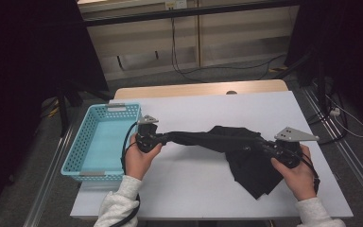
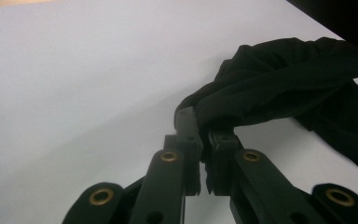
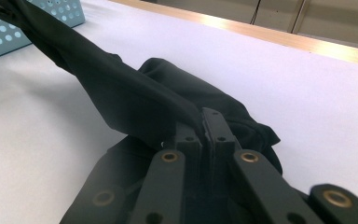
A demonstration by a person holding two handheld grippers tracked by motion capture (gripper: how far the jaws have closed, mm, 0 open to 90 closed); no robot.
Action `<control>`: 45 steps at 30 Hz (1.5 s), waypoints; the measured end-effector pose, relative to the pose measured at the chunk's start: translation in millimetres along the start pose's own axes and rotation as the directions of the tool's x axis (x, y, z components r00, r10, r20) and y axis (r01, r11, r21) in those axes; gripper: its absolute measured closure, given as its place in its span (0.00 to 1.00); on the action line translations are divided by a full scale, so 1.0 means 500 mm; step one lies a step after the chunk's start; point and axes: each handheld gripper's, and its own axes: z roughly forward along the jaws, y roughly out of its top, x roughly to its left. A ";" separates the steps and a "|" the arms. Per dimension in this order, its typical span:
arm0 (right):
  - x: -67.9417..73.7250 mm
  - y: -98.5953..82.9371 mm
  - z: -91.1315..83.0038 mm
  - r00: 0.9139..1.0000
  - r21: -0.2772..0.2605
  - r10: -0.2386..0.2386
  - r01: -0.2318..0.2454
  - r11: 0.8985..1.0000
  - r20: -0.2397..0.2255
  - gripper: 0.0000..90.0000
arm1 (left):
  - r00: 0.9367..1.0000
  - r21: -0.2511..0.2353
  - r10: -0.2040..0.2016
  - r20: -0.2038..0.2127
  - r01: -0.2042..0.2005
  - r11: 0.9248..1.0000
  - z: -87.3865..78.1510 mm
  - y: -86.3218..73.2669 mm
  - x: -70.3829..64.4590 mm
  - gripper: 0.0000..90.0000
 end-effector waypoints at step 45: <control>-0.033 0.089 0.015 1.000 0.015 -0.027 0.027 1.000 0.004 0.97 | 0.999 -0.013 -0.051 0.005 0.051 0.999 -0.036 0.063 0.010 0.95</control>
